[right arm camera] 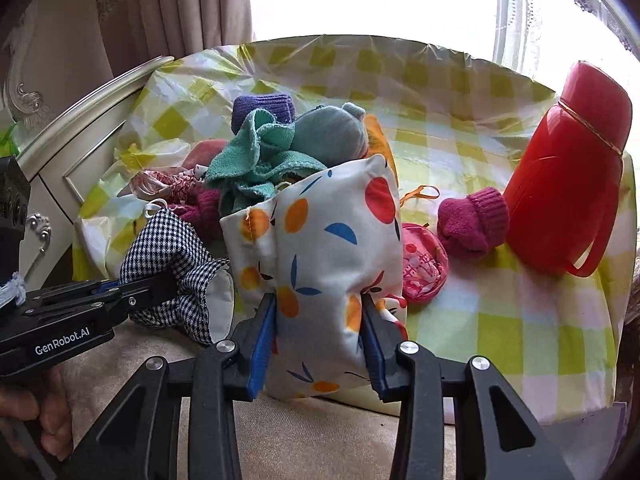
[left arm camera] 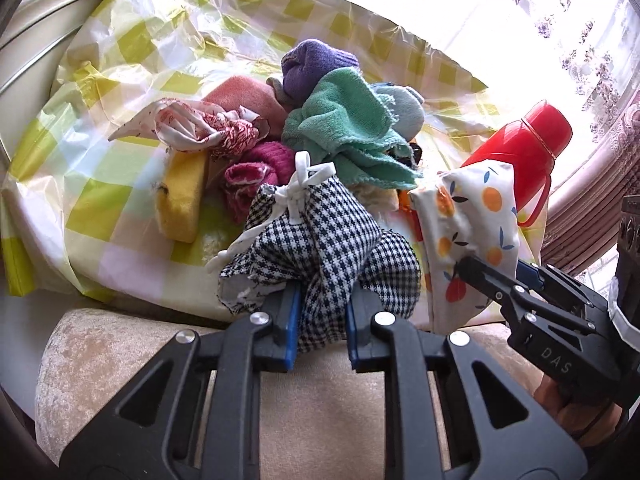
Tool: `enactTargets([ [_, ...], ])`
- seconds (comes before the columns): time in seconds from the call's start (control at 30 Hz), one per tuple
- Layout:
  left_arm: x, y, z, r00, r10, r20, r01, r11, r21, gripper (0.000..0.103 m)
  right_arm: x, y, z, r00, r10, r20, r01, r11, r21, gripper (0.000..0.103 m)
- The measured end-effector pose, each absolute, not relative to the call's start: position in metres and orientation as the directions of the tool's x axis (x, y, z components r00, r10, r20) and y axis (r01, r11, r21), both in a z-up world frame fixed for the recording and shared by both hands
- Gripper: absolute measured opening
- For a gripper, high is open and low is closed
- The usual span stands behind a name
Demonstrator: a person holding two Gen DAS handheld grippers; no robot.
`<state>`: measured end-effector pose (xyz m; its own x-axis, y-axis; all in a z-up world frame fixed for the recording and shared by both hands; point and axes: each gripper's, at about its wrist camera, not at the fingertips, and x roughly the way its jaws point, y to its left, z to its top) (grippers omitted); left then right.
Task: Organize soft objects
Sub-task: 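Grasp the white fruit-print pouch with the right tool while the left tool grasps the houndstooth bag, then carry both items over the white box and open both tools to drop them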
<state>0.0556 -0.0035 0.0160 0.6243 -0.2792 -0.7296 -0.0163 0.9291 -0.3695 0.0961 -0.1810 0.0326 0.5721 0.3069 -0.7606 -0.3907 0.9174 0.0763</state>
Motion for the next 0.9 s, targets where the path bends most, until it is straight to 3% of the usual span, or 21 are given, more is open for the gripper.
enactTargets([
  [0.4, 0.02, -0.032, 0.047, 0.67, -0.38, -0.637, 0.17, 0.915, -0.366, 0.022, 0.066, -0.245, 0.061, 0.636, 0.296, -0.713, -0.258, 0.952, 0.165, 0.04],
  [0.9, 0.032, -0.154, 0.073, 0.561, -0.527, -0.639, 0.436, 0.844, -0.313, 0.022, 0.028, -0.406, 0.045, 0.628, 0.021, -0.778, 0.123, 0.984, 0.126, 0.041],
])
